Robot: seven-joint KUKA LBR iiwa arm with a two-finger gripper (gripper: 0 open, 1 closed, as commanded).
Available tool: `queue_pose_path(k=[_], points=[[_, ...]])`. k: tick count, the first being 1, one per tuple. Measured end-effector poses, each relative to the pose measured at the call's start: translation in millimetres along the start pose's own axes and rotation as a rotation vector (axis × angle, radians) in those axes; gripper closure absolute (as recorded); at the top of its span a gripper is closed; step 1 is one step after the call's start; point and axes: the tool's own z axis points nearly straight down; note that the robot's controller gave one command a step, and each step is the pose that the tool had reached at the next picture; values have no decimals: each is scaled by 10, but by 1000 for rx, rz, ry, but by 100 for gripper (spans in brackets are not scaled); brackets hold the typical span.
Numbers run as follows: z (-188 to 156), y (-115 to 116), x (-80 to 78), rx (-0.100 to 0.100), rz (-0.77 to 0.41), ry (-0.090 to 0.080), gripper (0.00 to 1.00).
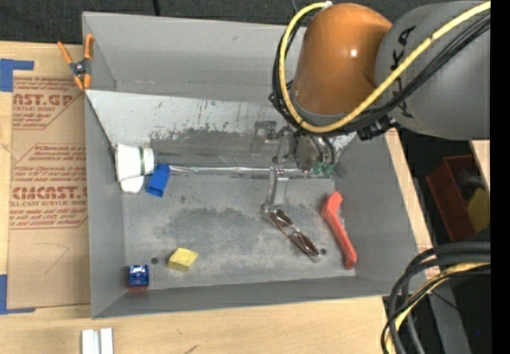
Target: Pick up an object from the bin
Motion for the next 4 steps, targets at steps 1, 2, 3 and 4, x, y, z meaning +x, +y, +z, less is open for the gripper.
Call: queue_pose_path(k=[1, 2, 3, 4], points=[[-47, -1, -15, -1, 1, -8, 0], [323, -282, -60, -3, 60, -12, 0], [484, -509, 228, 0, 1, 2, 0], [316, -705, 341, 0, -154, -9, 0]])
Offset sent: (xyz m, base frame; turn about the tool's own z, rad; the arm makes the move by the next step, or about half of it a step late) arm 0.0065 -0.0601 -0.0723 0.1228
